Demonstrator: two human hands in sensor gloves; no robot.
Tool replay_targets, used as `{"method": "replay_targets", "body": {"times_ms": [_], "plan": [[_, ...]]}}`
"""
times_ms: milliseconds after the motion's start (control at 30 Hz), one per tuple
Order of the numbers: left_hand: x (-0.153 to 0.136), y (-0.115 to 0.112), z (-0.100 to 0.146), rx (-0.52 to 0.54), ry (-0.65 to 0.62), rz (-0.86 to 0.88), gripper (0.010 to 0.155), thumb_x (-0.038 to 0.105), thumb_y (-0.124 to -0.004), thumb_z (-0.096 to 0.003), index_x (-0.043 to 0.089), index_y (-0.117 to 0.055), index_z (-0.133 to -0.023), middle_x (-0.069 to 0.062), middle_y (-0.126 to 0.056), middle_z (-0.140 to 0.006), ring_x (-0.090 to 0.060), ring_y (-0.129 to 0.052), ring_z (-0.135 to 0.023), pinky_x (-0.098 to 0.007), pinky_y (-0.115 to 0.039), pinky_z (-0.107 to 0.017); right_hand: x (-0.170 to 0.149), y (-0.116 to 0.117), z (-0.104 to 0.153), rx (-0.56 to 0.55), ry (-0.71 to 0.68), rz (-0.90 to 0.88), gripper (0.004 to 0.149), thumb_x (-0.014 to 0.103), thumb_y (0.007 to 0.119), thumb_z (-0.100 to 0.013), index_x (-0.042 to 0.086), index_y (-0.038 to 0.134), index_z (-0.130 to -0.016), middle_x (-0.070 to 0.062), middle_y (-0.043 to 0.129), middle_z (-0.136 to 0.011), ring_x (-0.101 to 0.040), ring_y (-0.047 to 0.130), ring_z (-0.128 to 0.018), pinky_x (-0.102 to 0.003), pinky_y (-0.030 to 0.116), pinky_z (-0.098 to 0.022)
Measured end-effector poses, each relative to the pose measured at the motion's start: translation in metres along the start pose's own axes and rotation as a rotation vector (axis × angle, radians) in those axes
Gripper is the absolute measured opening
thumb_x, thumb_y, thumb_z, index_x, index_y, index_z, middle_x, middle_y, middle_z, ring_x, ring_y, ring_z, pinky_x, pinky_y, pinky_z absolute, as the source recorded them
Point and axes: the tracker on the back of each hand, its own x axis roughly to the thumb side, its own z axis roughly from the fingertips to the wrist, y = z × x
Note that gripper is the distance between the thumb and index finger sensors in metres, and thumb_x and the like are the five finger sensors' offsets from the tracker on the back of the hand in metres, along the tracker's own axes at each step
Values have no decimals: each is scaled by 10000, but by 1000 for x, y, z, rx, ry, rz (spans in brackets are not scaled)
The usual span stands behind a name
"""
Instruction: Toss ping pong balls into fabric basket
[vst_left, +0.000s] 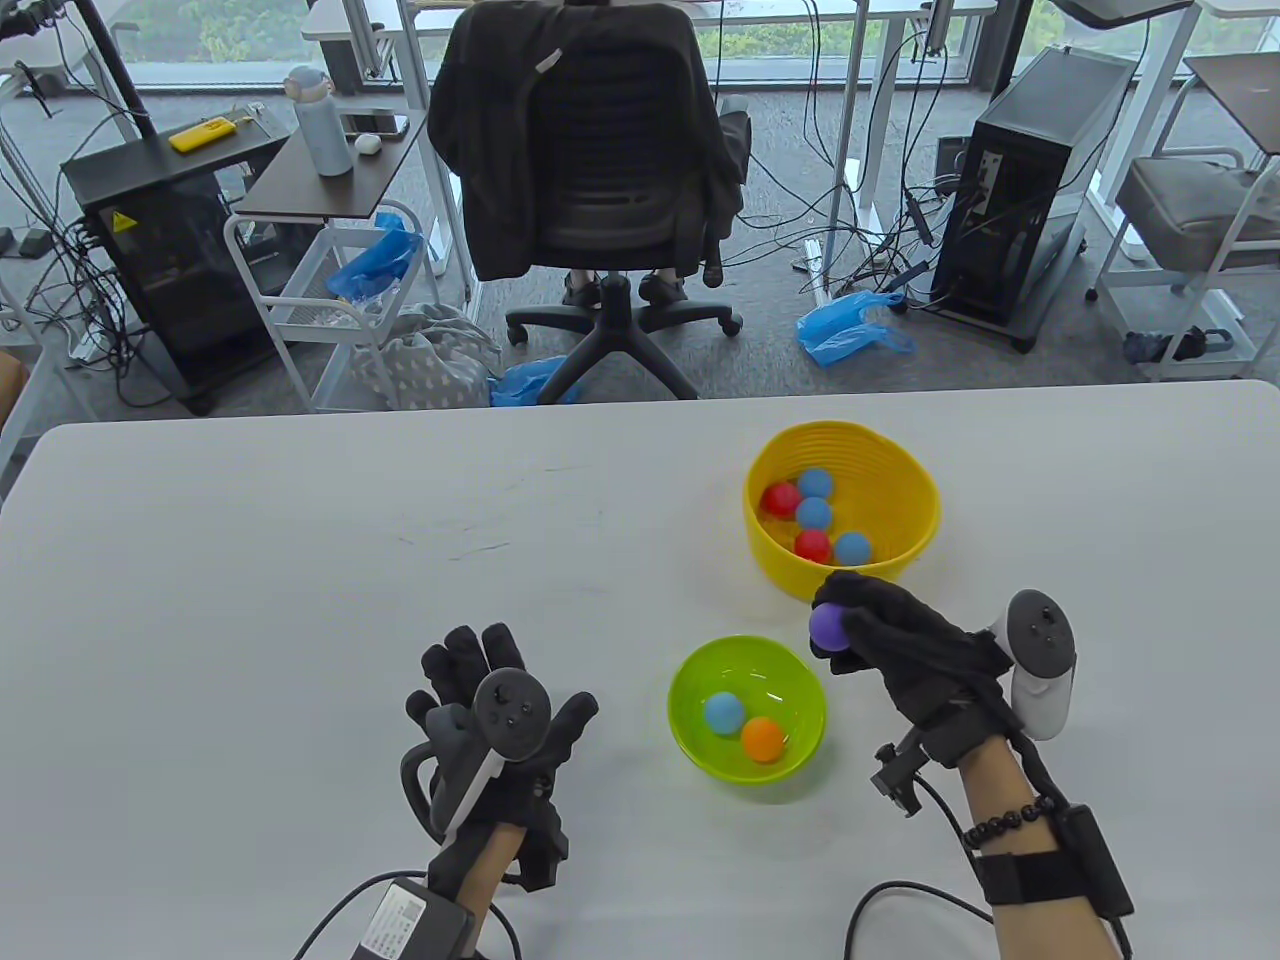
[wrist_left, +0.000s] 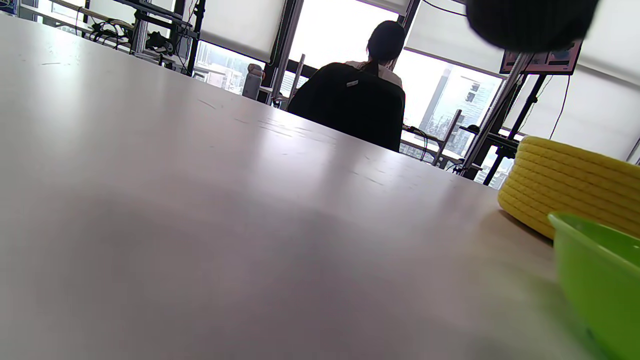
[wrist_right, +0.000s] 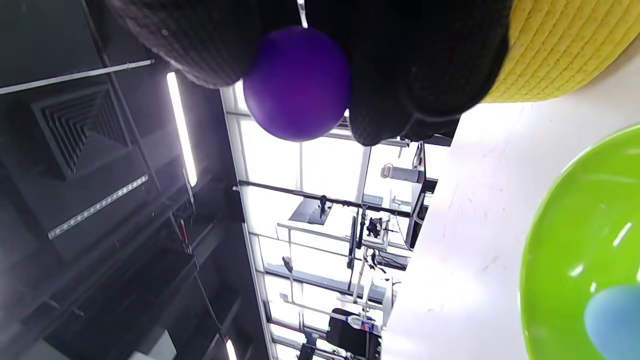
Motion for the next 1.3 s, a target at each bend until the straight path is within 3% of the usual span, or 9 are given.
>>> {"method": "replay_targets", "body": {"times_ms": [233, 333, 433, 533, 767, 900, 1067, 1300], "plan": [[0, 1, 0, -2, 6, -7, 1039, 627, -734, -457, 71, -191, -1146, -268, -55, -1178, -565, -77, -1060, -787, -144, -694, -23, -28, -2, -153, 104, -191, 540, 404, 741, -617, 176, 585, -1080, -202, 655, -1070, -352, 910, -789, -467, 836, -592], [-1, 1, 0, -1, 9, -9, 1036, 626, -734, -458, 72, -191, -1146, -269, -57, -1178, -566, -76, -1060, -787, -145, -694, -33, -33, -8, -147, 118, -279, 748, 448, 701, -629, 90, 303, -1151, -282, 439, -1136, -413, 745, -955, -519, 726, -713], [-1, 1, 0, 2, 12, -7, 1038, 626, -735, -457, 71, -191, -1146, -268, -57, -1178, -566, -75, -1060, -786, -144, -695, -36, -36, -13, -107, 87, -384, 873, 481, 623, -650, 25, 33, -1105, -364, 187, -1122, -479, 506, -1056, -553, 562, -779], [-1, 1, 0, 1, 12, -5, 1037, 625, -736, -457, 72, -192, -1145, -269, -56, -1178, -566, -77, -1060, -787, -144, -694, -36, -38, -14, -107, 64, -412, 888, 484, 578, -653, -3, -40, -1065, -394, 108, -1091, -500, 444, -1061, -559, 518, -789], [0, 1, 1, -4, 8, -6, 1037, 624, -736, -457, 72, -191, -1146, -267, -55, -1179, -565, -75, -1060, -787, -141, -695, -33, -39, -8, -131, 23, -423, 843, 467, 572, -650, 17, 12, -1090, -369, 140, -1107, -480, 471, -1059, -552, 528, -780], [0, 1, 1, -4, 10, -4, 1036, 623, -738, -456, 74, -192, -1146, -264, -55, -1179, -562, -70, -1062, -786, -137, -696, -21, -33, -5, -131, -9, -335, 777, 461, 589, -644, 49, 149, -1134, -330, 257, -1139, -477, 554, -1033, -561, 566, -758], [1, 0, 1, -1, 3, -1, 1036, 622, -738, -456, 74, -192, -1145, -265, -55, -1179, -561, -70, -1063, -786, -138, -696, -3, -18, -1, -135, -54, -138, 698, 461, 610, -634, 97, 316, -1152, -296, 370, -1152, -495, 627, -995, -588, 602, -733], [1, 1, 1, 5, -1, 6, 1035, 621, -740, -455, 77, -192, -1145, -261, -54, -1180, -561, -69, -1062, -785, -135, -697, 21, 15, 2, -88, -118, 319, 561, 463, 669, -600, 153, 644, -1066, -236, 654, -1085, -494, 802, -860, -604, 714, -638]]}}
